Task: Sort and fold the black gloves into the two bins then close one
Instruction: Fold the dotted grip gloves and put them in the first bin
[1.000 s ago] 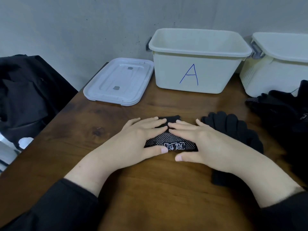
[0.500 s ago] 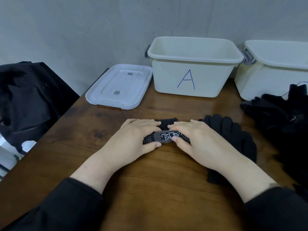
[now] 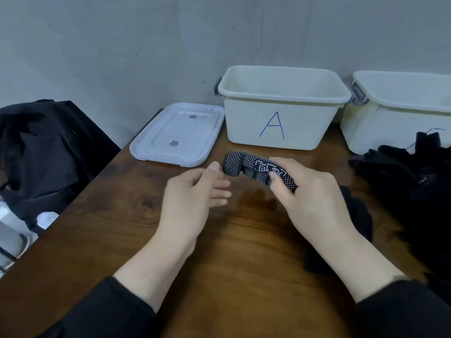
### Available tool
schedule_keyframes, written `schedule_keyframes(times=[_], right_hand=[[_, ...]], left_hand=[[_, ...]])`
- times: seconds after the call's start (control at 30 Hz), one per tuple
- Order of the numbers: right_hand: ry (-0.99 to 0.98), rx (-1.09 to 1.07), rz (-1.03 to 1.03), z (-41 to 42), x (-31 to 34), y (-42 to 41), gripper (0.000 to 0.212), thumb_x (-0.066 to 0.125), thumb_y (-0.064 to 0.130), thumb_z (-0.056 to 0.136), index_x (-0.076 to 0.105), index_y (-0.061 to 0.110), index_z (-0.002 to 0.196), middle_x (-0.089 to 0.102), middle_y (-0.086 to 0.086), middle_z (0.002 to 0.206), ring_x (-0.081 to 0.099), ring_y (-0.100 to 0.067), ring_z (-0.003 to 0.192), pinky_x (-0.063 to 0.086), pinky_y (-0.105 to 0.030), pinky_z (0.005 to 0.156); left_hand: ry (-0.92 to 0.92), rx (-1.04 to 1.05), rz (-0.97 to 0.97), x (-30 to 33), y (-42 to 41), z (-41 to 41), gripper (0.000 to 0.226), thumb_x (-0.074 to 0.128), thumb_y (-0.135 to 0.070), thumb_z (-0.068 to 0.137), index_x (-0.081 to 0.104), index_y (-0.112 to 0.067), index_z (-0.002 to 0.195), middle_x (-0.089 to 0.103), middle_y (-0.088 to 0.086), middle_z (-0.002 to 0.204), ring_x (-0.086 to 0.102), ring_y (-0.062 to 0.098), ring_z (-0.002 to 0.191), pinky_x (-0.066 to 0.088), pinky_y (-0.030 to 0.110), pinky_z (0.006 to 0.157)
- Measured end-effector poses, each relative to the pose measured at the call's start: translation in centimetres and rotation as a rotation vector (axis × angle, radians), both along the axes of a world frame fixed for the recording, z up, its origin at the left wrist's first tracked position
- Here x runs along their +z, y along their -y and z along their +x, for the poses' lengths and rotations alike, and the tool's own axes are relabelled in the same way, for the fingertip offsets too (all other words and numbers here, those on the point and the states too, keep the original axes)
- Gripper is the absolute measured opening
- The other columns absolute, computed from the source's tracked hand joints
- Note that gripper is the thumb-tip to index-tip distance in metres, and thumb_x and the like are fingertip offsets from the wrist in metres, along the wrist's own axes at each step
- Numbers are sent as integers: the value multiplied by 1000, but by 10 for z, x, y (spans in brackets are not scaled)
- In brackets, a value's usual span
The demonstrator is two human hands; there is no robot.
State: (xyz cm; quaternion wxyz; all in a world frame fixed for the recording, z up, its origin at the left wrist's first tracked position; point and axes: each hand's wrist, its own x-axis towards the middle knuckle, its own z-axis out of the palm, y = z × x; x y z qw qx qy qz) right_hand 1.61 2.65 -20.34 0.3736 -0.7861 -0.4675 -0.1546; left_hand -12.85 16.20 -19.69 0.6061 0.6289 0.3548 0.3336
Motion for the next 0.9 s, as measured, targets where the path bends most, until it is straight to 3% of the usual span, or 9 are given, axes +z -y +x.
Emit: schedule_keyframes(times=[0.1, 0.17, 0.27, 0.37, 0.47, 0.53, 0.6, 0.8, 0.9], right_hand=[[113, 58, -18, -6, -3, 0, 29, 63, 24, 96, 71, 15, 122, 76, -1, 99, 69, -19, 85, 58, -41, 77], [135, 174, -106, -12, -7, 0, 36, 62, 31, 95, 70, 13, 126, 71, -2, 123, 66, -21, 113, 53, -46, 95], [44, 227, -150, -14, -3, 7, 51, 56, 50, 95, 66, 18, 133, 59, 4, 142, 53, -15, 133, 43, -47, 109], [-231, 80, 65, -1, 20, 15, 42, 64, 46, 93, 65, 25, 129, 59, 14, 130, 53, -2, 125, 43, -27, 107], [-770, 42, 29, 16, 48, 15, 58, 74, 39, 89, 54, 26, 141, 61, 17, 132, 57, 1, 123, 44, -22, 102], [-1188, 283, -12, 25, 57, 13, 44, 68, 28, 95, 59, 18, 137, 71, 7, 125, 65, -10, 120, 51, -32, 100], [-1405, 437, -20, 28, 63, 11, 34, 58, 20, 100, 63, 10, 132, 72, -5, 126, 66, -20, 120, 55, -40, 101], [-1387, 389, -6, 40, 68, 3, 28, 59, 9, 98, 66, 4, 125, 73, -13, 120, 69, -25, 116, 57, -43, 97], [-1378, 363, -11, 48, 72, 0, 27, 58, 9, 99, 66, 3, 124, 74, -13, 119, 69, -25, 115, 55, -46, 99]], left_hand=[[207, -302, -558, 11, 14, 15, 46, 48, -47, 103, 64, -8, 121, 74, 15, 116, 73, 25, 106, 59, 42, 94], [293, -377, -682, 14, 17, 25, 49, 50, -45, 103, 61, -6, 129, 71, 18, 122, 69, 29, 114, 56, 41, 98], [318, -327, -669, 15, 18, 38, 35, 63, -26, 99, 64, -4, 127, 69, 20, 125, 69, 26, 108, 60, 35, 86], [313, -364, -656, 17, 18, 42, 24, 61, -16, 99, 68, -8, 122, 72, 15, 120, 71, 25, 104, 61, 37, 81], [301, -457, -566, 21, 16, 44, 30, 56, -13, 102, 64, -6, 130, 71, 13, 125, 66, 32, 119, 54, 47, 100], [288, -508, -493, 24, 14, 47, 31, 55, -13, 102, 63, -6, 131, 69, 13, 128, 63, 32, 123, 51, 48, 105], [265, -521, -407, 27, 11, 50, 30, 56, -13, 102, 64, -5, 130, 69, 12, 128, 62, 30, 125, 48, 49, 108], [198, -440, -123, 32, -1, 61, 20, 63, -8, 97, 74, -11, 114, 76, 7, 111, 71, 24, 109, 54, 41, 100], [190, -365, 21, 35, -11, 67, 16, 68, -15, 95, 76, -19, 108, 77, 8, 100, 73, 17, 96, 58, 30, 85]])
